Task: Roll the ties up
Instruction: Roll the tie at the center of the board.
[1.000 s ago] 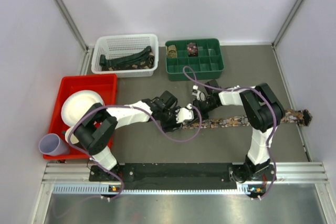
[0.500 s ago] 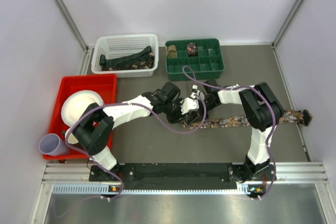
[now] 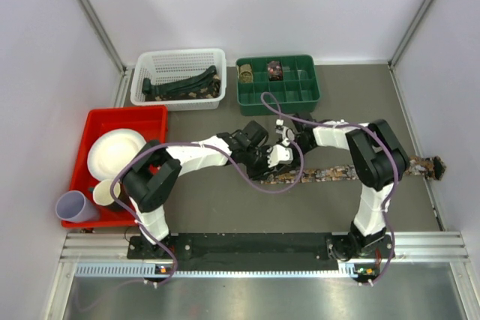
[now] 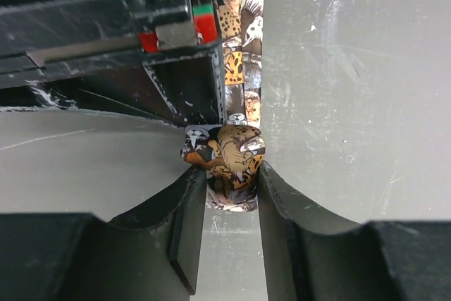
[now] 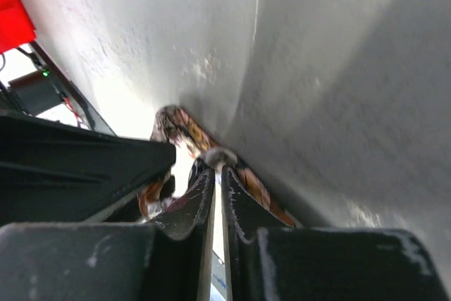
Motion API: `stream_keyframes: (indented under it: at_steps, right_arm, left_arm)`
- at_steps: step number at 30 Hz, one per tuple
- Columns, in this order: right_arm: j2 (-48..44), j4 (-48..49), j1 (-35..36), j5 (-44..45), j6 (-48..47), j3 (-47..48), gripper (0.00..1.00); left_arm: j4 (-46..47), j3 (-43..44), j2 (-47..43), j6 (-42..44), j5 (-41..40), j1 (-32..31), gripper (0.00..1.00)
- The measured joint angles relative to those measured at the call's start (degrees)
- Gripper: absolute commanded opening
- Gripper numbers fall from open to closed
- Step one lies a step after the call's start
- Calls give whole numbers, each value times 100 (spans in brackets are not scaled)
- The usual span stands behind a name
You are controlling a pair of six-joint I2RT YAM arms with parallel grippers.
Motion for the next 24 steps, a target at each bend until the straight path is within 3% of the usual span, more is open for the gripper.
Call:
stream_keyframes:
  at_steps: [7, 14, 24]
  right_arm:
    - [-407, -599, -249, 149, -376, 9, 17]
    - [-581, -695, -476, 245, -557, -22, 14]
    - [-127, -291, -66, 122, -264, -76, 11]
  left_arm:
    - [0, 0, 0, 72, -39, -26, 38]
    - [-15, 0, 0, 74, -157, -26, 36]
    - [-70, 0, -26, 76, -219, -26, 36]
